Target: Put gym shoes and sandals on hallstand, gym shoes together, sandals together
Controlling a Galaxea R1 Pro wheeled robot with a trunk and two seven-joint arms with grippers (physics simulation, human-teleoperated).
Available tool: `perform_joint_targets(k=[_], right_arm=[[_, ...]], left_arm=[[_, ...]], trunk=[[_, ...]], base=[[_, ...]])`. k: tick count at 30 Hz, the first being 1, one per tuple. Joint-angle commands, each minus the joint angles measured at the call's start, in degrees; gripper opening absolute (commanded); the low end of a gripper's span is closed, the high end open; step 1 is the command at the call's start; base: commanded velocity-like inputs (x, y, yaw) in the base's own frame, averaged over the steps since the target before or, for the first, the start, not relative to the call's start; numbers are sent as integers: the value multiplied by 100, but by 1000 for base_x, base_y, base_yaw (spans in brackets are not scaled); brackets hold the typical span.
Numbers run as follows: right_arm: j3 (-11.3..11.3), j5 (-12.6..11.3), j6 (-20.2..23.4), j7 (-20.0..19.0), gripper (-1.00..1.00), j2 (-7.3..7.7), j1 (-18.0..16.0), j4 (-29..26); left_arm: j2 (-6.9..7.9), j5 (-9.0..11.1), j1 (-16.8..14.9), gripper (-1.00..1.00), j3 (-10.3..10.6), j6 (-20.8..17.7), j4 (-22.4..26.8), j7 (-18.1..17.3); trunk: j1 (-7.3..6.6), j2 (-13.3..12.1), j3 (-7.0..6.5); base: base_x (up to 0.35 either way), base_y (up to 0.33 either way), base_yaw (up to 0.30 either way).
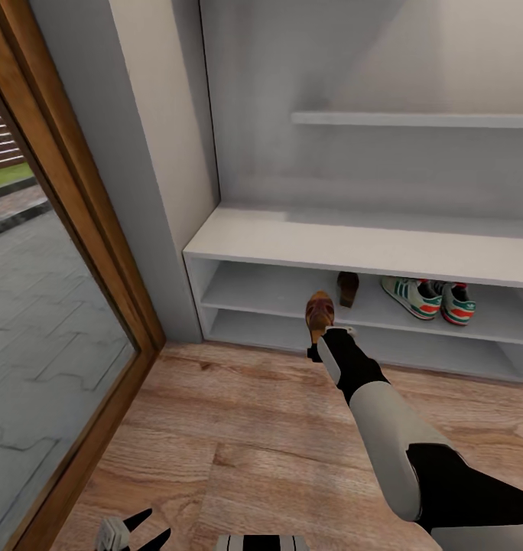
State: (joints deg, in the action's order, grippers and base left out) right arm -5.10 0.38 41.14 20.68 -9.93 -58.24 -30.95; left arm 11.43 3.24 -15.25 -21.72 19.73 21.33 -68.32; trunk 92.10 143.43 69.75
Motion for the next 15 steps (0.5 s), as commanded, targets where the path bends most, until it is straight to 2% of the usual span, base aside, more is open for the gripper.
perform_joint_targets(k=[1, 6, 15], right_arm=[[-27, -10, 18, 32, -100, -7, -3, -3], [-33, -6, 21, 39, -100, -7, -3, 5], [-42, -10, 30, 41, -100, -7, -3, 98]], left_arm=[[-1, -3, -4, 100, -15, 31, -6, 11], [-1, -1, -4, 100, -9, 31, -7, 172], [-1, 1, -8, 100, -7, 31, -7, 188]], trunk=[[-1, 2, 5], [-1, 2, 5], [-1, 2, 5]], base=[[0, 0, 0], [103, 0, 0], [69, 0, 0]])
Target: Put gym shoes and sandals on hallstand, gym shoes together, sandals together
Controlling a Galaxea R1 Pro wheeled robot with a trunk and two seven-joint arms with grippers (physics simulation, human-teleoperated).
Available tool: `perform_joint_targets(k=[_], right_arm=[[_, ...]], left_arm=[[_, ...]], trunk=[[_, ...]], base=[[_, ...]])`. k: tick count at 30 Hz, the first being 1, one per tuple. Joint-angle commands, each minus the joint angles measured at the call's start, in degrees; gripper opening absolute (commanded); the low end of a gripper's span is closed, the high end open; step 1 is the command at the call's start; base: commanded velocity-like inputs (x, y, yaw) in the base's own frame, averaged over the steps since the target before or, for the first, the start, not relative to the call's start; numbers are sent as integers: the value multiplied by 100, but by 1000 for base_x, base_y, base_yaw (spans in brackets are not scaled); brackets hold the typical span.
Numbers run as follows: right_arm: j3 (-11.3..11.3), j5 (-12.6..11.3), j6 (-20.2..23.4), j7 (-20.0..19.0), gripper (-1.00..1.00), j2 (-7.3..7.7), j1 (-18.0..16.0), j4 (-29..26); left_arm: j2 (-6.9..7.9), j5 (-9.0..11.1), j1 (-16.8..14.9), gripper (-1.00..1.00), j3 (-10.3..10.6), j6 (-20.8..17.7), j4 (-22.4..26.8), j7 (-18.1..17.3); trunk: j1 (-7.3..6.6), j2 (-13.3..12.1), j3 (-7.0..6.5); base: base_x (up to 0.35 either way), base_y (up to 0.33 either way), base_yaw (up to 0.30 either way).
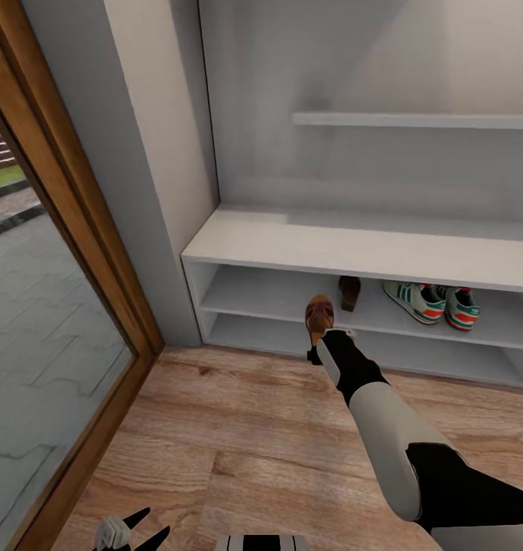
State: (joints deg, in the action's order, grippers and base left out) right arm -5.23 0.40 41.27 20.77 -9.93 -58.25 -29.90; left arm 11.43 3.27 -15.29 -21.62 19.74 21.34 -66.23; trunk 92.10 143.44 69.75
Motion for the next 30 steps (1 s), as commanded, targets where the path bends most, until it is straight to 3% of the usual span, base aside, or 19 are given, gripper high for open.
perform_joint_targets(k=[1, 30], right_arm=[[-29, -13, 19, 32, -100, -7, -3, 9], [-30, -14, 21, 32, -100, -7, -3, 29]], left_arm=[[-1, -2, -7, 100, -18, 30, -7, -22], [-1, -1, -10, 100, -18, 36, -2, -18]], trunk=[[-1, 2, 5], [-1, 2, 81]], base=[[8, 0, 0], [55, 0, 0]])
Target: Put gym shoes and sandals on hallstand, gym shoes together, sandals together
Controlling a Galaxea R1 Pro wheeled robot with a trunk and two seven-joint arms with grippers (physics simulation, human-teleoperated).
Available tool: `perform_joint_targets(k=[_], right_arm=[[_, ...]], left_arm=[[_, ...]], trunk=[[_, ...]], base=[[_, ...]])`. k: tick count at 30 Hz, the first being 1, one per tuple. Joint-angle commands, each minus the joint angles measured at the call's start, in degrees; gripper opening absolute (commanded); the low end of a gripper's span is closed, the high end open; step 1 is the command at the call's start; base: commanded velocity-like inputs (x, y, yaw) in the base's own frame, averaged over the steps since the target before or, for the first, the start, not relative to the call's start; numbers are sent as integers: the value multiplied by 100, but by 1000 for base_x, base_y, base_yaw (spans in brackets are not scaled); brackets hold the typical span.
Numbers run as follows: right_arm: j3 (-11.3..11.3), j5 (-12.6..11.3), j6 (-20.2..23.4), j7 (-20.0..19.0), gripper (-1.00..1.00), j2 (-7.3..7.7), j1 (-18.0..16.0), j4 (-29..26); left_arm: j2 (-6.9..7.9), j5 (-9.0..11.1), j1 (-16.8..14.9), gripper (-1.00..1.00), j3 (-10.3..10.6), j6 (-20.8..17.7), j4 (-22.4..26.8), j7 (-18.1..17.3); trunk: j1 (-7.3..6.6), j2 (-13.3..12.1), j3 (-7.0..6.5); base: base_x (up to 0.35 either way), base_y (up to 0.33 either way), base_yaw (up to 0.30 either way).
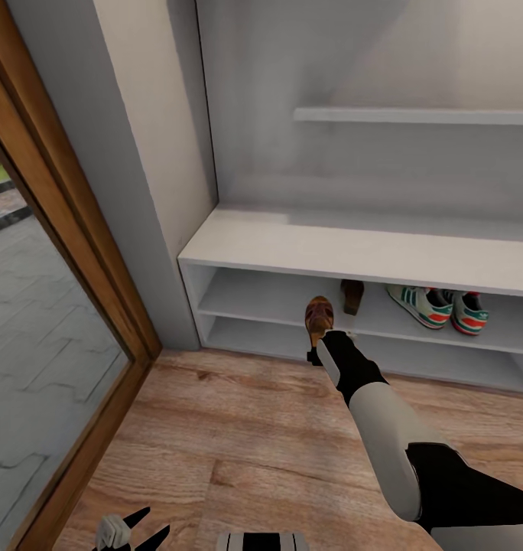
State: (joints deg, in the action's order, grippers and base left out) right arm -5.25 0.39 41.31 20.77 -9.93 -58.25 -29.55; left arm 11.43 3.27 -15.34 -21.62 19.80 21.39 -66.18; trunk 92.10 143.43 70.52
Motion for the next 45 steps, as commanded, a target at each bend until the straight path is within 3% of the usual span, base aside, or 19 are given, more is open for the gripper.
perform_joint_targets(k=[1, 6, 12, 17, 45], right_arm=[[-29, -12, 17, 32, -100, -7, -3, -7], [-29, -12, 17, 32, -100, -7, -3, -7], [-35, -12, 17, 32, -100, -7, -3, -7], [-32, -12, 17, 32, -100, -7, -3, -7], [-38, -16, 17, 32, -100, -7, -3, -16]], left_arm=[[-1, -1, -4, 100, -16, 30, -6, -21], [5, -1, -4, 100, -16, 26, -4, -20], [8, -1, -4, 100, -17, 18, -3, -15], [8, -1, -4, 100, -17, 15, -7, -10], [7, -8, -4, 100, -18, 23, -12, -18]], trunk=[[-1, 2, 7], [-1, 2, 11], [14, 10, 159], [14, 10, 192], [14, 10, 194]], base=[[1, 0, 0], [0, 0, 0], [0, 0, 0], [0, 0, 0], [58, 0, -26]])
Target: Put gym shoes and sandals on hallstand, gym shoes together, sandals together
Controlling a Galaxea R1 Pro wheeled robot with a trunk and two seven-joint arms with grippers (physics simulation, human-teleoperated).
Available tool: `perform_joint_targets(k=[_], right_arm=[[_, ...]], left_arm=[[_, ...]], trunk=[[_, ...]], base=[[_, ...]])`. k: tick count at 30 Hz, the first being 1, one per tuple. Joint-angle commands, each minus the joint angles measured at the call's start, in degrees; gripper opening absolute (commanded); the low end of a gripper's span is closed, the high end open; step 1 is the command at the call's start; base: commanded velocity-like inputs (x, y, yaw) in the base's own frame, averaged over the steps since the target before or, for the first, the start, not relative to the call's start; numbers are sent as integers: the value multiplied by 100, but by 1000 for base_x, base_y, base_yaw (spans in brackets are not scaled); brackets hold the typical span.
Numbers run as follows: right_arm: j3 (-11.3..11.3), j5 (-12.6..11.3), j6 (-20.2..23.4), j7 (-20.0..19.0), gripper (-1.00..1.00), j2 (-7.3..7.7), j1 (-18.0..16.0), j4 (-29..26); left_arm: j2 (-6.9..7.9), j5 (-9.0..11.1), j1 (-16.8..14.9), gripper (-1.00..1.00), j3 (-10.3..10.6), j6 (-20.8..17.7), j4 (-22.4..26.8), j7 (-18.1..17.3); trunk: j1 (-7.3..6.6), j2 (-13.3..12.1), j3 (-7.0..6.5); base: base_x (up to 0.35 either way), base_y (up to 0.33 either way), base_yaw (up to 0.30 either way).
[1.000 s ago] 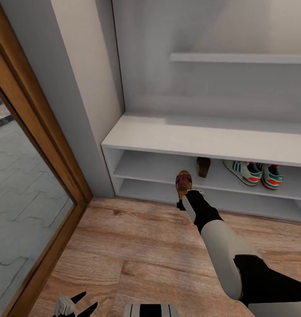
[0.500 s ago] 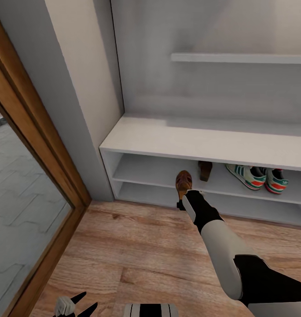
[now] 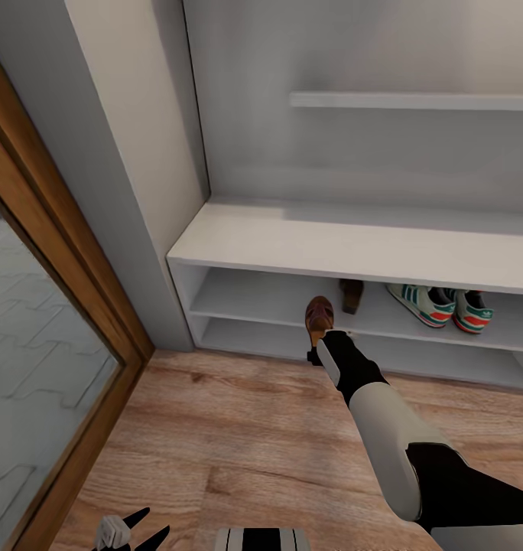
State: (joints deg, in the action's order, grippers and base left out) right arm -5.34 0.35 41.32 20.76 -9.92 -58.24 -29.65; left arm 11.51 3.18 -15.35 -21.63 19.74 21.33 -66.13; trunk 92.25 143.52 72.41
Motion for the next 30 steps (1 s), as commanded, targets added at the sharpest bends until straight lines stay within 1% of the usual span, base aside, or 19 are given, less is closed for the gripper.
perform_joint_targets(k=[1, 4, 11, 20, 30], right_arm=[[-29, -14, 16, 33, -100, -7, -3, -6], [-27, -12, 16, 33, -100, -7, -3, -6], [-27, -12, 16, 33, -100, -7, -3, -6], [-34, -12, 16, 33, -100, -7, -3, -6], [-34, -14, 16, 33, -100, -7, -3, -6]], left_arm=[[-1, -1, -3, 100, -17, 30, -6, -22], [-2, -1, -3, 100, -17, 30, -6, -22], [-7, -2, -3, 100, -17, 30, -6, -22], [-1, -1, -3, 100, -17, 30, -6, -25], [-2, -2, -3, 100, -17, 30, -6, -22]], trunk=[[-1, 2, 4], [-1, 2, 4], [-1, 2, 4], [-1, 2, 4], [-1, 2, 4]], base=[[15, 0, -83], [74, 0, -48], [214, 0, -9], [46, 0, -1], [232, 0, 0]])
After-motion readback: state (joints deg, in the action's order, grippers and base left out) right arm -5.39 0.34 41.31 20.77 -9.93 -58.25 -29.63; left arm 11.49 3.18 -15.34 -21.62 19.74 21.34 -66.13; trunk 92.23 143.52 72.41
